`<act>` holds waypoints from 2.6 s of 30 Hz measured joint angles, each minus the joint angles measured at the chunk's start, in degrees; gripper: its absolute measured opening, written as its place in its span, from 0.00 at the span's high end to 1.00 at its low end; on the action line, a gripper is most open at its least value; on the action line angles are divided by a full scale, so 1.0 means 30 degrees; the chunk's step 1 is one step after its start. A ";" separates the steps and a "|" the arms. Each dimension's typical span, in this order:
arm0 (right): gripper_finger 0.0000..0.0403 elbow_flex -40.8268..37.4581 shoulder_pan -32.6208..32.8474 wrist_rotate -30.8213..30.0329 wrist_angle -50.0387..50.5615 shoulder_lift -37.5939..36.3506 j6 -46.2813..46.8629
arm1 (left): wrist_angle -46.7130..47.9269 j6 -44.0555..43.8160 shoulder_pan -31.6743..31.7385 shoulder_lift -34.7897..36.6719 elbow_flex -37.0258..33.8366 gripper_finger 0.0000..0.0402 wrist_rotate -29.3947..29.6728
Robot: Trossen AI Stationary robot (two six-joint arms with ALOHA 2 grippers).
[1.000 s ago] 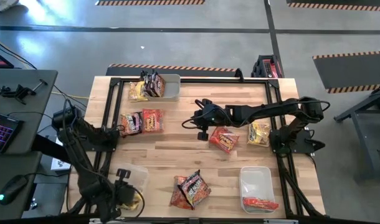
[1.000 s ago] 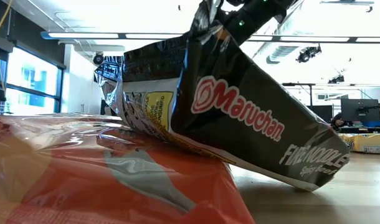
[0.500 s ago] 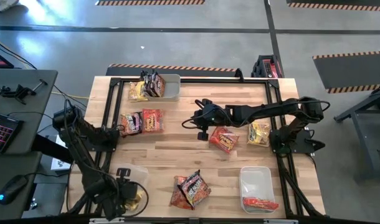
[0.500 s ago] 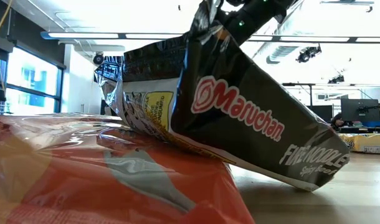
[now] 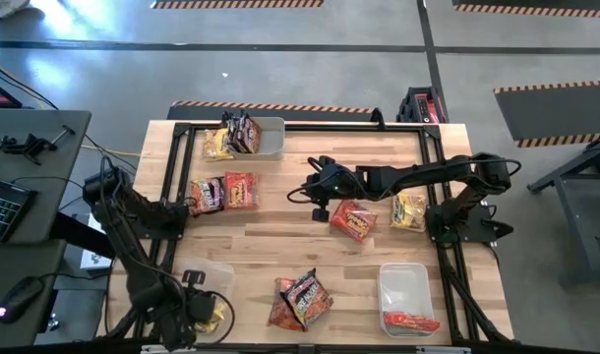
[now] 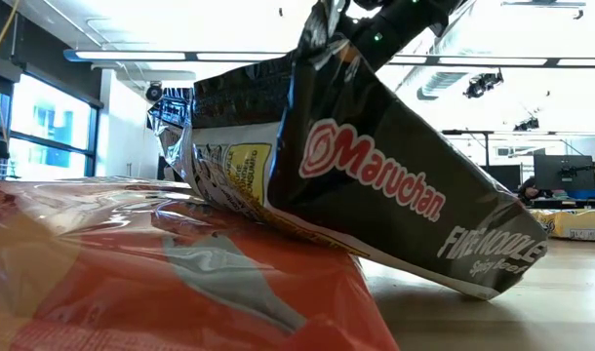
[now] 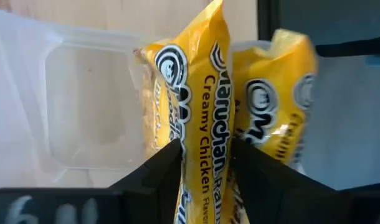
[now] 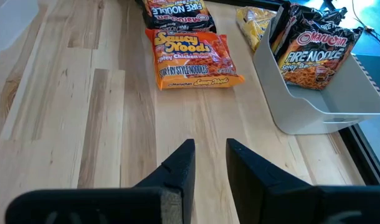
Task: Sort Maruchan noodles
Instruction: Put the middle yellow noodle pack into the transparent bin, then put the bottom orange noodle pack into the white bin
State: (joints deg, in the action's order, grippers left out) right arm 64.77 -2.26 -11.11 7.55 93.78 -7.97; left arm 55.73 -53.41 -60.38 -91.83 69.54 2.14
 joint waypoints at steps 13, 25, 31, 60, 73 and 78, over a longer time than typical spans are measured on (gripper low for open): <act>0.82 0.0000 0.0007 0.0189 0.0540 0.0007 -0.0433 | 0.0021 -0.1287 0.0000 0.1691 0.0480 0.80 0.1387; 0.94 -0.4337 0.0306 0.1762 -0.6742 -0.0088 -0.0720 | -0.6275 0.2364 0.1549 0.6667 -0.4340 0.93 0.8161; 0.97 -0.9051 0.0306 0.2815 -1.6258 -0.0107 0.0108 | -1.2235 0.6233 0.5099 0.8938 -0.9566 1.00 0.7975; 0.96 -0.9755 -0.0874 0.2637 -1.4003 -0.0291 0.0648 | -2.1803 0.7834 1.6211 0.1424 -1.1599 0.66 -0.7435; 0.96 -0.9755 -0.0874 0.2637 -1.3904 -0.0291 0.0663 | -2.7018 0.6519 1.5836 -0.3989 -1.0422 0.51 -1.1286; 0.96 -0.9748 -0.0874 0.2637 -1.3857 -0.0291 0.0721 | -2.7067 0.8132 1.5839 -0.4477 -0.9922 0.54 -1.0791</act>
State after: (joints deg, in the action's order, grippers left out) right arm 35.53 -4.89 -3.20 -34.02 92.90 -5.80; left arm -25.47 -29.01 -12.86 -105.26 39.77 -30.24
